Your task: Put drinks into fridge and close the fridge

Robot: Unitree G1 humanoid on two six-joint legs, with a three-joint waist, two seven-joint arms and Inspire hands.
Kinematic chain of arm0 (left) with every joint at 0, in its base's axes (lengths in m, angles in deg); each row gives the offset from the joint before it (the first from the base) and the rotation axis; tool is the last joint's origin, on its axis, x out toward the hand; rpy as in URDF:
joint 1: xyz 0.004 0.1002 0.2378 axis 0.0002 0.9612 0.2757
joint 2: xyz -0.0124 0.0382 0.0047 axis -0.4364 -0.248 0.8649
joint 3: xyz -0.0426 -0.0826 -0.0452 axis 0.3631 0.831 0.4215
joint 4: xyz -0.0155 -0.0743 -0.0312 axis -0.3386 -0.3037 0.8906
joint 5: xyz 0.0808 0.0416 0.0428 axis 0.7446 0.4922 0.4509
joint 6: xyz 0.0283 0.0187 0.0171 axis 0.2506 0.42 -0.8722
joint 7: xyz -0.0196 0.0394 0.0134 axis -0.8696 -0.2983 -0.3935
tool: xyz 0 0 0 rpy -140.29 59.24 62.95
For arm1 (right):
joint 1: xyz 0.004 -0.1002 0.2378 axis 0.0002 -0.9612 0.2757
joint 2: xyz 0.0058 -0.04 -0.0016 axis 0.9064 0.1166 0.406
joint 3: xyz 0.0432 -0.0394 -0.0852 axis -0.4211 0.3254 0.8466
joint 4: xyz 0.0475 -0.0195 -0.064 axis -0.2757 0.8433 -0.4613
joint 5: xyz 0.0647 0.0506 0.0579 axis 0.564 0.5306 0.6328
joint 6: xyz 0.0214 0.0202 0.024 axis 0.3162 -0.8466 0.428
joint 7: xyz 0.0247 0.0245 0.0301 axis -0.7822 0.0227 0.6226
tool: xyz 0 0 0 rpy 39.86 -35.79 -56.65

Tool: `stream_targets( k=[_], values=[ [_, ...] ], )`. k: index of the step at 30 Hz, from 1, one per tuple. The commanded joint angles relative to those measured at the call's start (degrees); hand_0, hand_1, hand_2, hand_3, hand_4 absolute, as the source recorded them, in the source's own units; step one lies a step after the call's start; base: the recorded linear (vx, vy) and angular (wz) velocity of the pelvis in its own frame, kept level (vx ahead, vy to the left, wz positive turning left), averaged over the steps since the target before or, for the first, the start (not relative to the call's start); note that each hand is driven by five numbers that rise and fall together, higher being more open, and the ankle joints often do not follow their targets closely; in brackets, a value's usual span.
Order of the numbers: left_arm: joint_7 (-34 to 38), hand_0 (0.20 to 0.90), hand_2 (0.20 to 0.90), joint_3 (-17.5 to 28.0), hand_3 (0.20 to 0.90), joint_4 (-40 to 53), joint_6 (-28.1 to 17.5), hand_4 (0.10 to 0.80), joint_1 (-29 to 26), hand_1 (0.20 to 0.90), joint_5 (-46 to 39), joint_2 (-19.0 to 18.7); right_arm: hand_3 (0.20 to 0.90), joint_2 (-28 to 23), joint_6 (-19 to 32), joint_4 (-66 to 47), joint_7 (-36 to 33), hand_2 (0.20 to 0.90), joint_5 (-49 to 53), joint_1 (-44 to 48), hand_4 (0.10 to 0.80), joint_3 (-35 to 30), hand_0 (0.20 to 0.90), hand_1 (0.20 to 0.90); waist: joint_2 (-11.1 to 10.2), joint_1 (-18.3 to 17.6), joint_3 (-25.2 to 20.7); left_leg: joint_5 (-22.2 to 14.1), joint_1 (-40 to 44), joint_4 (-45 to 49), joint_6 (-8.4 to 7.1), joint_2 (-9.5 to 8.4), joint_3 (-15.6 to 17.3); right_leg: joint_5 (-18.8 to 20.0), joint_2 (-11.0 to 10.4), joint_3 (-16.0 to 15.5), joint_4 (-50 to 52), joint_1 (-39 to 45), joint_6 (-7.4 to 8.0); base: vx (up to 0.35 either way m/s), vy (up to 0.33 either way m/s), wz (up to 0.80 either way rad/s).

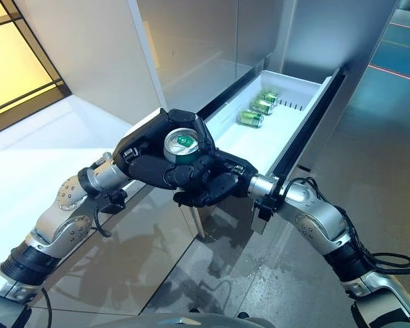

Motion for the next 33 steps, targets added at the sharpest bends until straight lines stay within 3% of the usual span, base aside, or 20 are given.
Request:
stream_targets(
  k=[1,10,17,23,33],
  values=[
    [1.4,0.3,0.3,1.02,0.2,0.42,-5.69,0.1,-8.06,0.3,-3.47,4.71,0.9,7.73,4.65,-3.13,-1.71,0.9,9.8,5.96,0.8,-1.32,0.9,0.9,-1.34,0.61,-3.91,-5.45,0.61,0.41,1.35,-2.11,-3.39,-1.71,0.23,-0.77,2.62,-1.91,2.96,0.0,0.0,0.0],
    [3.51,0.3,0.3,0.02,0.2,1.3,-12.74,0.1,-8.32,0.3,-3.88,5.41,0.9,8.66,-3.46,-0.61,-0.02,0.9,12.85,3.55,0.8,1.48,0.9,0.9,-1.6,0.64,-4.21,-5.09,0.57,0.15,1.27,-2.01,-3.65,-1.97,0.24,-1.11,2.9,-1.87,2.78,0.0,0.0,0.0],
    [3.54,0.3,0.3,-0.6,0.2,2.59,-9.43,0.1,-8.62,0.3,-7.43,5.35,0.9,6.28,-1.72,-3.22,3.9,0.9,8.27,4.47,0.8,3.77,0.9,0.9,-1.75,0.59,-4.25,-4.99,0.61,0.13,1.23,-2.14,-4.48,-1.94,0.41,-0.5,2.98,-1.86,2.66,0.0,0.0,0.0],
    [3.01,0.3,0.3,-1.66,0.2,2.15,-6.32,0.1,-8.36,0.3,-10.45,6.49,0.9,6.77,0.46,-4.59,2.78,0.9,9.91,6.46,0.8,4.79,0.9,0.9,-1.69,0.61,-3.95,-4.87,0.7,0.28,1.29,-2.26,-4.82,-1.81,0.54,0.02,2.96,-1.72,2.59,0.0,0.0,0.0],
    [5.65,0.3,0.3,-2.76,0.2,1.79,-7.33,0.1,-7.3,0.3,-8.26,9.99,0.9,9.65,-0.61,-5.28,2.8,0.9,11.67,6.5,0.8,5.68,0.9,0.9,-1.53,0.53,-3.9,-4.84,0.71,0.39,1.3,-2.15,-4.52,-1.86,0.56,-0.11,2.96,-1.7,2.64,0.0,0.0,0.0]
  ],
)
